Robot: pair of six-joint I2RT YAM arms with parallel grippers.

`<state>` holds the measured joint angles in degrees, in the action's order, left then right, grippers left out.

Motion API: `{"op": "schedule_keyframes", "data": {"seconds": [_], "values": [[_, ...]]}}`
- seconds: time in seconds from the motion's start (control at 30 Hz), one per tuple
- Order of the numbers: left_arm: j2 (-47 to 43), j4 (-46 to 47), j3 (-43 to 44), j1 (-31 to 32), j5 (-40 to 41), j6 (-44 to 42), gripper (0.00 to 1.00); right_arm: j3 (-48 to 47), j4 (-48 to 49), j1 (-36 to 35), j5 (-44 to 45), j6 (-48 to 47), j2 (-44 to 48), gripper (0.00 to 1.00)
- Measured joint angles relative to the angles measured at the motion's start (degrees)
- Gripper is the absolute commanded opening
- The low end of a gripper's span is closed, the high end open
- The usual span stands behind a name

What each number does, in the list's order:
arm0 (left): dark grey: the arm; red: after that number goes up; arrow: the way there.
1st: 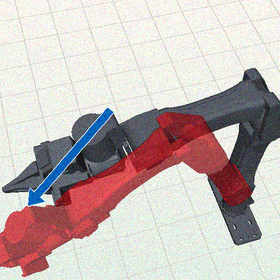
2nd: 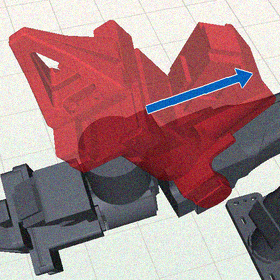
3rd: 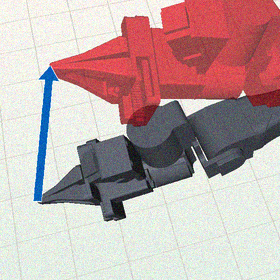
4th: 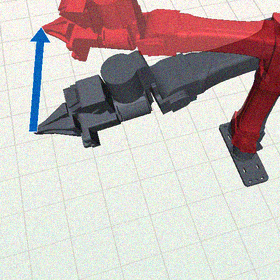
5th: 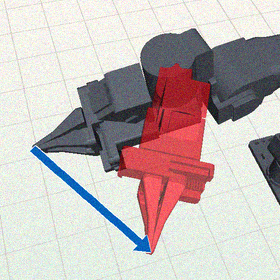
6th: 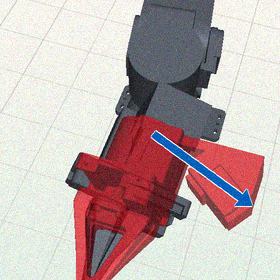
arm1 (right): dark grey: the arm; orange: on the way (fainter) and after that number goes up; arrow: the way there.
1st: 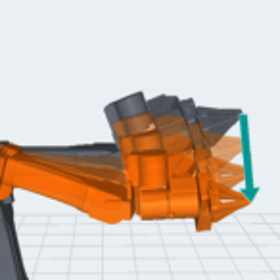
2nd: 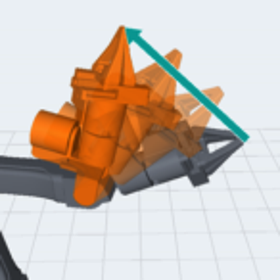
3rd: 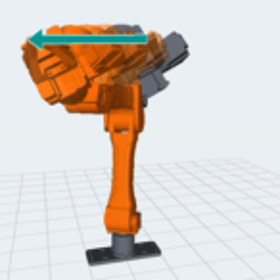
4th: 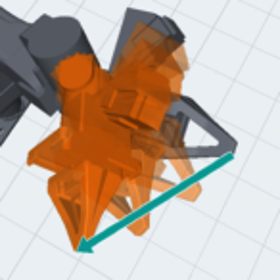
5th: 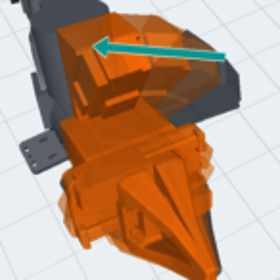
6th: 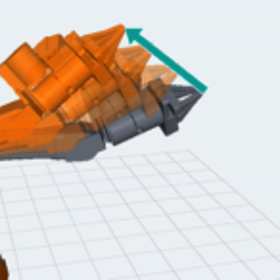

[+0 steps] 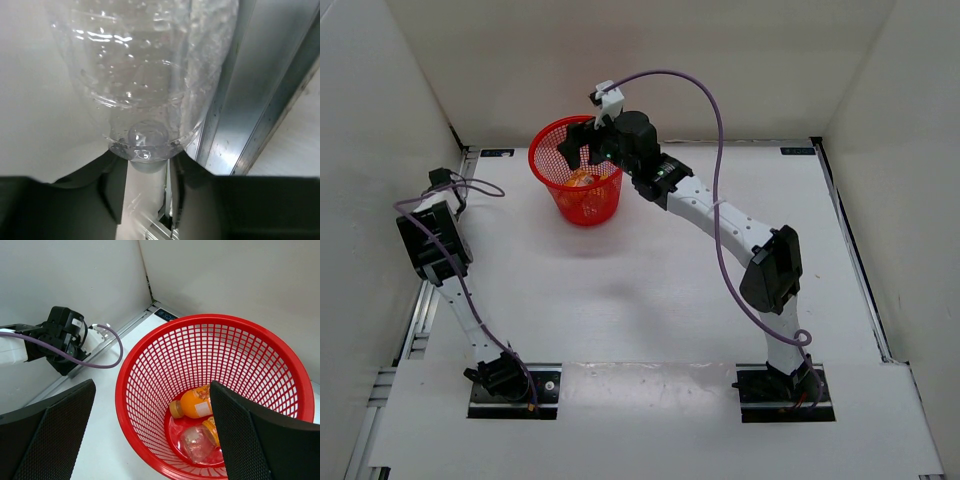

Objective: Put the plastic bottles in the bin

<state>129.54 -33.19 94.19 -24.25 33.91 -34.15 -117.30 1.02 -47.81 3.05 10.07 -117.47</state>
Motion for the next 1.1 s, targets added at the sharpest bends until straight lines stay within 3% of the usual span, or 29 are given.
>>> {"op": "schedule_keyframes", "data": {"seconds": [0.07, 0.37, 0.7, 0.83, 0.97, 1.1], "values": [[0.44, 0.39, 0.46, 0.00, 0.09, -0.39, 0.10, 0.00, 0.00, 0.00, -0.33, 0.00, 0.00, 0.97], [-2.69, 0.92, -1.75, 0.11, -2.60, -0.70, 0.10, 2.51, -0.39, 0.00, -0.20, 0.13, 1.75, 0.97], [-33.62, 0.63, -5.14, 0.31, -17.86, 2.34, 0.10, 14.80, -0.85, 0.00, 2.47, 0.31, 15.17, 0.98], [-41.24, -0.83, -3.41, 1.60, -24.33, 3.23, 0.10, 21.62, -0.42, -0.07, 4.87, 0.33, 22.47, 0.98], [-45.53, -2.71, -1.29, 8.50, -28.50, 1.40, 0.10, 29.86, -0.15, -0.11, 8.96, 0.11, 29.77, 0.98], [-46.66, -3.19, 1.05, 23.28, -25.62, -5.16, 0.10, 37.92, -0.63, -0.02, 13.07, 0.02, 36.65, 1.00]]}}
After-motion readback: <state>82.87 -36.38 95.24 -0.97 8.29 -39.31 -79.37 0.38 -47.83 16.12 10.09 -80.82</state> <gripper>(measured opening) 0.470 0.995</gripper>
